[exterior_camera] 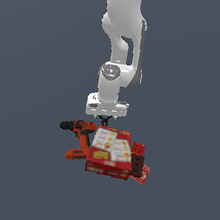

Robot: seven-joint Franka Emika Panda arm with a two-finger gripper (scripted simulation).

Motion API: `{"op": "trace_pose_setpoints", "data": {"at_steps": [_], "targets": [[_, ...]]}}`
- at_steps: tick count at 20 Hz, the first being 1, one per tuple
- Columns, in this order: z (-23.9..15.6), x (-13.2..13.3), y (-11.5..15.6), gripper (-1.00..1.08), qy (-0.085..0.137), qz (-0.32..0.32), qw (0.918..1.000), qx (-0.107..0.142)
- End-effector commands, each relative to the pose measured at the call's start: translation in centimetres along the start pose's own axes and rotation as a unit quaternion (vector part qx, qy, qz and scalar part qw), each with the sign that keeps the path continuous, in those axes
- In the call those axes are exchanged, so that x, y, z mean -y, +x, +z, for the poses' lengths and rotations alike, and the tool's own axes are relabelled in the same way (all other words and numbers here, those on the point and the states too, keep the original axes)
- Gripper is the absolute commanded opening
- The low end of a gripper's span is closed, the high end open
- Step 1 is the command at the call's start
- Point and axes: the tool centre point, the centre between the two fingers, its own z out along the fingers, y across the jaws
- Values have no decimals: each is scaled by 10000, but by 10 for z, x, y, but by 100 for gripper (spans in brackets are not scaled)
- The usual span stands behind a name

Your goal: Pick up a designated object from a clutter of objects.

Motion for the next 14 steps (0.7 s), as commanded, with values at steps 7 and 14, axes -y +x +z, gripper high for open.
{"op": "trace_pose_setpoints", "data": {"at_steps": [7, 14], "targets": [[30, 0, -1, 100, 0, -3, 10000, 1], [33, 0, -1, -100, 0, -3, 10000, 1]]}}
